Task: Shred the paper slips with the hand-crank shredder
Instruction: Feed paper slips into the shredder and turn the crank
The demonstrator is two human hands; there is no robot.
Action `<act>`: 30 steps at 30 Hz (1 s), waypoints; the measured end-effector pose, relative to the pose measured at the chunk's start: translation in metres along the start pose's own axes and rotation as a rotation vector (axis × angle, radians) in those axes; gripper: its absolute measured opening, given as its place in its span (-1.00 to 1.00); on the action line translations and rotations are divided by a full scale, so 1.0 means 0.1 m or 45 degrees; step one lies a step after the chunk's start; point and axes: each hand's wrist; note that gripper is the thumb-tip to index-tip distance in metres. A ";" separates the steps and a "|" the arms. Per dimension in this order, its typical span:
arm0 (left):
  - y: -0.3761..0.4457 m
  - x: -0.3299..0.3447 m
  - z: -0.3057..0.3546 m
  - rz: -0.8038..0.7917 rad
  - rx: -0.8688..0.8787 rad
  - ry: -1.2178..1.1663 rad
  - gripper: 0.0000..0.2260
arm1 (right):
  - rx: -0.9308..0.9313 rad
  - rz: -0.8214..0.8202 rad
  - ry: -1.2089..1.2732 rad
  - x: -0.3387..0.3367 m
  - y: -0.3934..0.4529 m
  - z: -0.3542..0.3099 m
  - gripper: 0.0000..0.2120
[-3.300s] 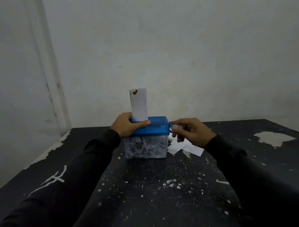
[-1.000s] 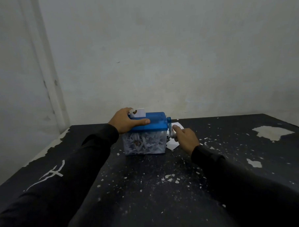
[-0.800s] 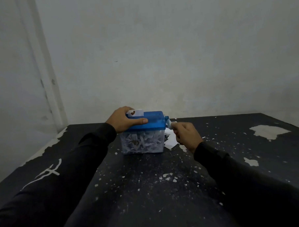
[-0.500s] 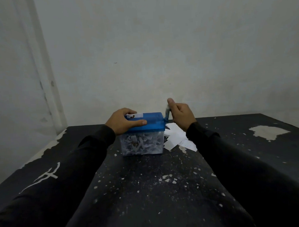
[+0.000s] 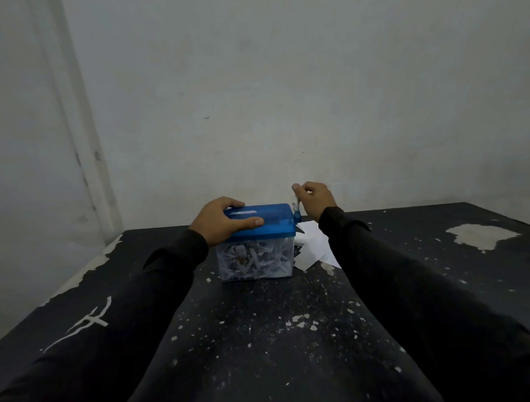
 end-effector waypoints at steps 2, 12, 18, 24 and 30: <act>0.00 0.01 0.01 0.011 -0.008 -0.006 -0.12 | 0.074 -0.052 -0.086 0.03 -0.04 0.03 -0.56; 0.02 0.02 -0.01 0.018 -0.023 0.010 -0.28 | 0.244 -0.236 -0.135 0.00 -0.77 0.36 -0.51; 0.03 0.03 0.02 0.024 -0.037 0.018 -0.24 | 0.136 -0.315 -0.024 -0.29 -0.91 0.17 -0.48; 0.02 0.04 0.02 0.023 -0.049 -0.009 -0.22 | 0.126 0.068 -0.249 -0.50 -0.71 0.60 -0.55; 0.02 0.02 0.00 0.010 -0.036 -0.037 -0.13 | 0.360 -0.221 -0.748 -0.58 -0.77 0.83 -0.58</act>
Point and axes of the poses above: each hand's wrist, its own y-axis towards the middle knuckle, its own x-axis out of the palm, z = x × y, and after that the axes turned 4 degrees about y, right-handed
